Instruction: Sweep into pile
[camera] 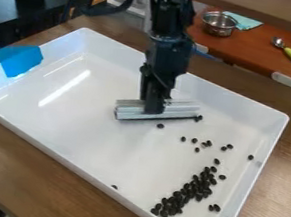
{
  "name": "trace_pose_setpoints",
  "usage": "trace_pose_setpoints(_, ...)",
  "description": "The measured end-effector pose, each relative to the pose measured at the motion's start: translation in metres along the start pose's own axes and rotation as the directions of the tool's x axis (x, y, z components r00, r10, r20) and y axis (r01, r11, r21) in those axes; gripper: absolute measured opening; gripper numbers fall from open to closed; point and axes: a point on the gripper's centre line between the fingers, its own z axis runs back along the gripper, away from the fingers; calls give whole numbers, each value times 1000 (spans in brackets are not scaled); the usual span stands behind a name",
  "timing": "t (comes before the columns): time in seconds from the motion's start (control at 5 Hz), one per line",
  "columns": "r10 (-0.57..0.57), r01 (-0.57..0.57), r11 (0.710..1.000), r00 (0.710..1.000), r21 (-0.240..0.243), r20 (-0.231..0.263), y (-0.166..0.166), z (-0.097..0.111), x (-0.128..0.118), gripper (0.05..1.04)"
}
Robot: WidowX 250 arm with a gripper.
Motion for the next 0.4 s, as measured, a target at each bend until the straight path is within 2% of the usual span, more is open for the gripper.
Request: trace_pose_setpoints(0.4,-32,31,999,999,-31,-21,-33,-9,13,342)
